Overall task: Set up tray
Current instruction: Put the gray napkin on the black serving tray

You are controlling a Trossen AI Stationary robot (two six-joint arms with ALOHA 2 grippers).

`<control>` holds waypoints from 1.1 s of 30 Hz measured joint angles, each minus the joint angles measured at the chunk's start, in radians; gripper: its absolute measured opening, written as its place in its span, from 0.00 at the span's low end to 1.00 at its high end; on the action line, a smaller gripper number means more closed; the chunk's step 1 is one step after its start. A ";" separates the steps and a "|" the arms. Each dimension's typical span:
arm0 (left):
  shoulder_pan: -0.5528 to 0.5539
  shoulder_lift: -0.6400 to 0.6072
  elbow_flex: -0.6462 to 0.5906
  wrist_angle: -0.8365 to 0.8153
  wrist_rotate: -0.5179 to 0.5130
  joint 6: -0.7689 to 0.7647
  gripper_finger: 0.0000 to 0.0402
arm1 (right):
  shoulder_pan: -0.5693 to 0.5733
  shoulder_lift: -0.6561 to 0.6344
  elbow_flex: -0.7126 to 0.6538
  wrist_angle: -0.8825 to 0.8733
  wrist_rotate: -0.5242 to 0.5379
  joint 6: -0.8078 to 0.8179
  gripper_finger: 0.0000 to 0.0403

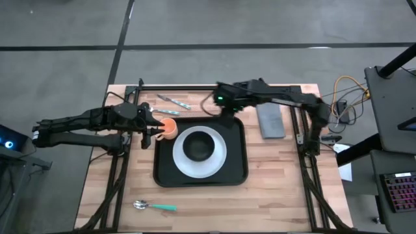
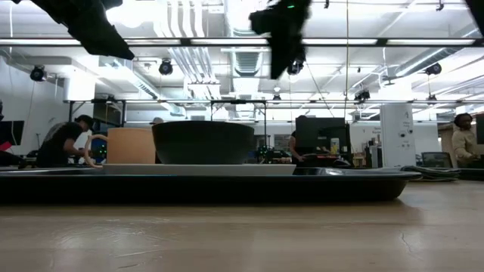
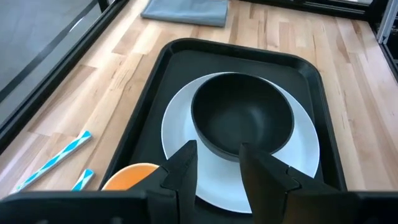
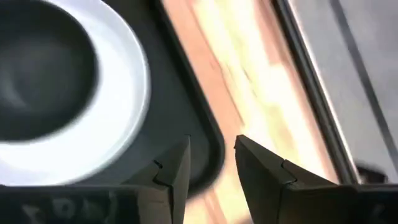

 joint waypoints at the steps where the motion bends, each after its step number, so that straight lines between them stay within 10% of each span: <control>1: 0.000 0.000 -0.001 0.000 0.000 0.000 0.25 | 0.001 -0.043 -0.051 0.000 0.004 0.024 0.30; 16: 0.000 0.000 -0.002 0.003 0.000 0.000 0.25 | -0.039 -0.518 -0.827 0.360 0.171 0.267 0.45; 33: 0.000 0.002 -0.002 0.034 -0.001 -0.016 0.25 | -0.228 -0.315 -0.896 0.590 0.406 0.356 0.50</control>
